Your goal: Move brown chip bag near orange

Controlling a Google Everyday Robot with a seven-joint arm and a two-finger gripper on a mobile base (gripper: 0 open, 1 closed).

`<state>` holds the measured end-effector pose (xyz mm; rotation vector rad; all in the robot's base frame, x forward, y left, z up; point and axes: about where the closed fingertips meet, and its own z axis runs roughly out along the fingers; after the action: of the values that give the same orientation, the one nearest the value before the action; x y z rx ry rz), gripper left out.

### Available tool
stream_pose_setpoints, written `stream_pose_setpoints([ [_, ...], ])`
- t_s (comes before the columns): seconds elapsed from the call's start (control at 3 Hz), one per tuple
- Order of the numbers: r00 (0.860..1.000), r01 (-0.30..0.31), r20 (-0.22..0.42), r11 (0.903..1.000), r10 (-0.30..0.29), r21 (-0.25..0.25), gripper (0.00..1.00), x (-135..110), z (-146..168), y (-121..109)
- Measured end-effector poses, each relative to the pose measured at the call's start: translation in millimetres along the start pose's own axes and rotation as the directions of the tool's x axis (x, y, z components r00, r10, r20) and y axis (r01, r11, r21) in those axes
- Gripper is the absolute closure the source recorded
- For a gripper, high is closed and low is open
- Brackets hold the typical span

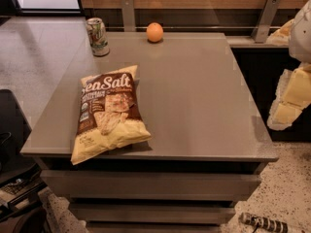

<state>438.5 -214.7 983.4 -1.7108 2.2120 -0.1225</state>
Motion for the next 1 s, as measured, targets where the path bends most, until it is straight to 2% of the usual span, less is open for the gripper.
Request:
stream_pose_setpoints([
  [0.33, 1.000, 0.000, 0.000, 1.0000, 0.000, 0.000, 0.00, 0.0, 0.0, 0.0],
  [0.67, 0.997, 0.009, 0.079, 0.9998, -0.007, -0.018, 0.00, -0.7, 0.9, 0.9],
  [1.0, 0.968, 0.041, 0.249, 0.9983, -0.030, -0.041, 0.00, 8.7, 8.0, 1.2],
])
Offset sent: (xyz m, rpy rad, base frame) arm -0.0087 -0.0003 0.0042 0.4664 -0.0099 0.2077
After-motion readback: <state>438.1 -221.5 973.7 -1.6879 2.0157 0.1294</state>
